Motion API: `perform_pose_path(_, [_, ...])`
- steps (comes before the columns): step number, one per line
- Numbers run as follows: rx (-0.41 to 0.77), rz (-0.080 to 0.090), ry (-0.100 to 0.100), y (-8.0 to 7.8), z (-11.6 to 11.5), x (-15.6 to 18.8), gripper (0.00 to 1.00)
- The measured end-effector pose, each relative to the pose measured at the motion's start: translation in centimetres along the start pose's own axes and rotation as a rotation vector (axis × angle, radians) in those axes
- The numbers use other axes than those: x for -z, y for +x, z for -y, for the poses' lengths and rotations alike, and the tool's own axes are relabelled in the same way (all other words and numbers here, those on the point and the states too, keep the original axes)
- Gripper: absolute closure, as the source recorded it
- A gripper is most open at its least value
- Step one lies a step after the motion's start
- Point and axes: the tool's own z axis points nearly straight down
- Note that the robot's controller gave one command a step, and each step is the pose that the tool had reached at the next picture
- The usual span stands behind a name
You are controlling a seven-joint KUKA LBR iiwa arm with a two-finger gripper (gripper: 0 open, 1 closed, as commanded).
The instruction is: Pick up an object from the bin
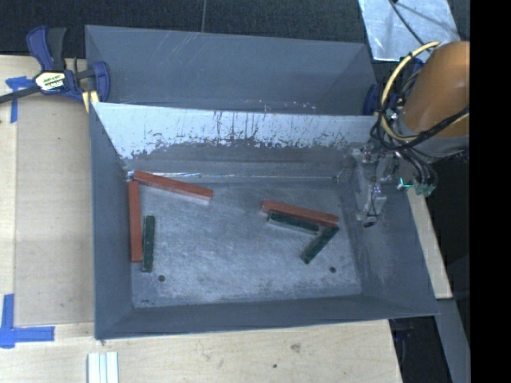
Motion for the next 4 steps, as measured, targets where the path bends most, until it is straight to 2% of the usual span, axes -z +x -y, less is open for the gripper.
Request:
perform_pose_path(1, [0.017, -0.008, -0.001, 1.4, -4.0, -8.0, 0.00])
perform_pose_path(2, [0.032, 0.004, -0.003, -0.4, -10.4, -6.8, 0.00])
perform_pose_path(3, [0.202, -0.002, -0.003, 1.5, -15.7, -7.8, 0.00])
perform_pose_path(4, [0.202, 0.000, -0.001, 1.4, -15.5, -7.7, 1.00])
